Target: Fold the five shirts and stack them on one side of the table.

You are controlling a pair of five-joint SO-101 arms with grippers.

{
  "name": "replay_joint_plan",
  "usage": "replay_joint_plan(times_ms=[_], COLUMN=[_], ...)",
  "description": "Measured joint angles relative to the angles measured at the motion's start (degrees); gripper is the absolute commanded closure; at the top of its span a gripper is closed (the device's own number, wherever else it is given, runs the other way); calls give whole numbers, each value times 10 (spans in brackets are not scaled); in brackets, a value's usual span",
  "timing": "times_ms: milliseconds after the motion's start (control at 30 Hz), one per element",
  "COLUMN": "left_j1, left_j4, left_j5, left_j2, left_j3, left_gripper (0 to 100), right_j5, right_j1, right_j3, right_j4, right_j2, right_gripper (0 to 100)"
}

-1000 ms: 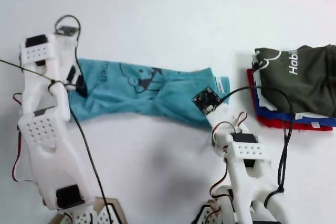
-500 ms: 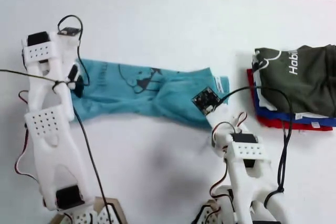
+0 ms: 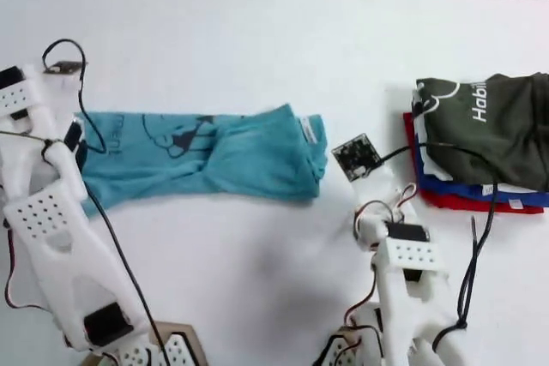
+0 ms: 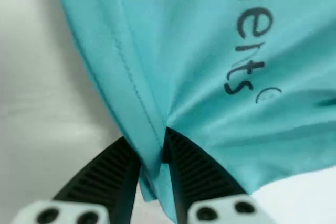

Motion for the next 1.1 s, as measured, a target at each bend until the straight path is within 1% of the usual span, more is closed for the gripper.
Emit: replay_joint_plan(times_ms=[100, 233, 400, 533, 633, 767, 867, 967, 1100], left_j1=[29, 98, 229, 353, 427, 502, 552, 586, 605], left_j4=[0, 0, 0, -5, -39, -106, -142, -151, -156], left_j5=[0, 0, 0, 0, 25, 63, 75, 77, 77], left_j2=[-54, -153, -283, -345, -350, -341, -302, -251, -206], left_j3=[31, 66, 88, 88, 88, 88, 88, 88, 88], left_gripper=[975, 975, 975, 975, 975, 975, 975, 975, 972], right_j5=[-15, -47, -91, -119, -136, -149, -149, -149, -149], right_j1=[19, 46, 89, 113, 128, 135, 135, 135, 135], right_j3=[12, 17, 17, 17, 17, 17, 17, 17, 17], right_j4=[-6, -18, -20, -20, -20, -20, -20, -20, -20], right_j2=[-21, -40, -51, -71, -80, -80, -80, -80, -80], right_gripper=[977, 977, 977, 977, 977, 977, 977, 977, 977])
